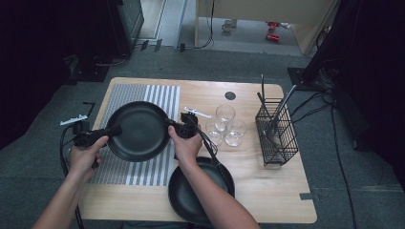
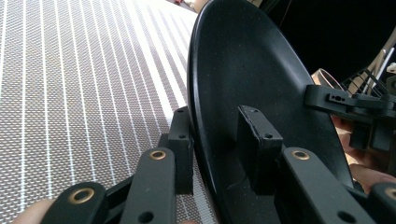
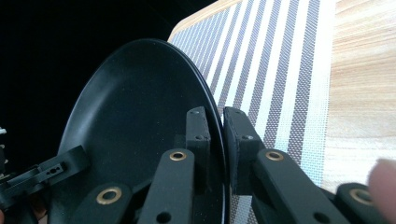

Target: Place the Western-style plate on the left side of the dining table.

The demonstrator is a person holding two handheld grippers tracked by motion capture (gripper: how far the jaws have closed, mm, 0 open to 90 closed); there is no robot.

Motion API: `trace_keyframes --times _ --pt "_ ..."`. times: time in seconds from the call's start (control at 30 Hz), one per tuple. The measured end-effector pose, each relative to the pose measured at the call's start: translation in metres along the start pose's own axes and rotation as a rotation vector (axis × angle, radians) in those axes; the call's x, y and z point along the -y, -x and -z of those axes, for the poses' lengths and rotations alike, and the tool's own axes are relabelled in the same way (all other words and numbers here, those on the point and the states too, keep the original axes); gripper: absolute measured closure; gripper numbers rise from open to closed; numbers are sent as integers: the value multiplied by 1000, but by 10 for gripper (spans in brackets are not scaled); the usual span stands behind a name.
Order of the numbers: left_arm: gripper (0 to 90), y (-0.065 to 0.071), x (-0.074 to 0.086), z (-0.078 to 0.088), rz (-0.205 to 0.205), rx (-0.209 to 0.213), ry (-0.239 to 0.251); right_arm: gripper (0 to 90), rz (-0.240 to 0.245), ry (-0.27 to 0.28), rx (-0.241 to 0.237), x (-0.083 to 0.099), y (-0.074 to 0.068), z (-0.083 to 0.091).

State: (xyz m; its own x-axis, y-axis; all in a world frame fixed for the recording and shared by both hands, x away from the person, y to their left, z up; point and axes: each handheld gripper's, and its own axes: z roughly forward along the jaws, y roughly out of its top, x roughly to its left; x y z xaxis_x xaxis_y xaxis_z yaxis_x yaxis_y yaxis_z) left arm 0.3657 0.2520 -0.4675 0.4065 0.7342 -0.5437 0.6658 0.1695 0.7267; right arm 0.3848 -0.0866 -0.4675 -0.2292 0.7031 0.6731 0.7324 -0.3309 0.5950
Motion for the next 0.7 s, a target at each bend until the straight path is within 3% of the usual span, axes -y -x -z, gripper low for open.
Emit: trace_keyframes --times 0.7 --pt "694 -20 -7 -17 33 -25 -22 821 -59 -35 16 -3 13 -27"
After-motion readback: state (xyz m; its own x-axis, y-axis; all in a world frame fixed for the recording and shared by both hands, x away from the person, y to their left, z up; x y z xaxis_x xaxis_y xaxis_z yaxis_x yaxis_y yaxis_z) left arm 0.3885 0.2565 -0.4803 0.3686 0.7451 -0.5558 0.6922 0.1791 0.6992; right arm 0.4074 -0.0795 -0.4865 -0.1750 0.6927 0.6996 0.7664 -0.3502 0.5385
